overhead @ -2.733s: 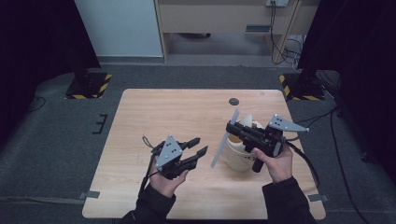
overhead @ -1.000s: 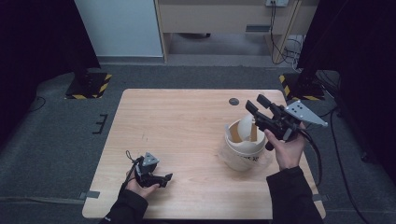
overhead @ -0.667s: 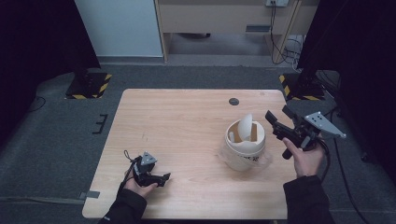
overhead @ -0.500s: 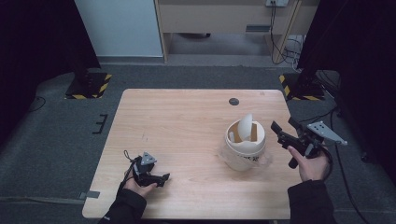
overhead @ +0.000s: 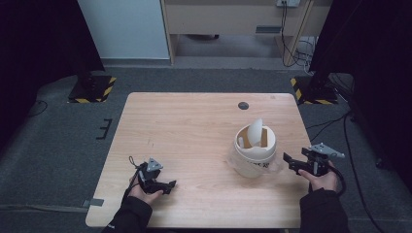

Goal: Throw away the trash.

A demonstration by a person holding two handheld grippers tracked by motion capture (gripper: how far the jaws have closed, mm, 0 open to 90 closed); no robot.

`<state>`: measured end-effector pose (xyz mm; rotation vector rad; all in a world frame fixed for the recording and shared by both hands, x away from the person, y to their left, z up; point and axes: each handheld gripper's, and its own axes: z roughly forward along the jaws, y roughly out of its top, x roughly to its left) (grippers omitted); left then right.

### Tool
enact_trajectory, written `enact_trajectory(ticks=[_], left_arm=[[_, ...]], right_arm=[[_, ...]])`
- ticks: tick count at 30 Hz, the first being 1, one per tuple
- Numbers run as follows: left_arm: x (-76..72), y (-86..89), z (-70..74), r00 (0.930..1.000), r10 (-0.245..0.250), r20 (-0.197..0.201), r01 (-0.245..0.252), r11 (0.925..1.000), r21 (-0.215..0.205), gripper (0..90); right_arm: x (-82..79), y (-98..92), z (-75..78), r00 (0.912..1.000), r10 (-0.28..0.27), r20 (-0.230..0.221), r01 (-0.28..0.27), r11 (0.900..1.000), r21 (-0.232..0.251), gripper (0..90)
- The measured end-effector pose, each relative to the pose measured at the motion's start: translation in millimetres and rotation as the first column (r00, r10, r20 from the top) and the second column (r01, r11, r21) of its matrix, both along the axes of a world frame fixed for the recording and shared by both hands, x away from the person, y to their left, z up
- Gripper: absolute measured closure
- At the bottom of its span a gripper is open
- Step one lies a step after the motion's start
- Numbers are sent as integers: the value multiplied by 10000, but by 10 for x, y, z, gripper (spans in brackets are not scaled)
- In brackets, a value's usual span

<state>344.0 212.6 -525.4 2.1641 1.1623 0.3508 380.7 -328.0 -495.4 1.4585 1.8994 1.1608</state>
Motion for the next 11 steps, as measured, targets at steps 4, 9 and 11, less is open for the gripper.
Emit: enact_trajectory(ticks=[4, 9, 11], left_arm=[[3, -9, -9, 10000, -7, 45, 7, 10000, 48, 96], [10, -15, -41, 9997, -84, 251, 79, 9998, 190, 48], [13, -13, -54, 9993, -126, 344, 118, 9997, 224, 34]], right_arm=[[5, -43, -173, 9961, 285, -834, -341, 9972, -663, 140], [19, -110, -311, 9888, 345, -1453, -527, 9910, -1230, 127], [14, -133, -348, 9858, 296, -1655, -507, 9909, -1249, 121]])
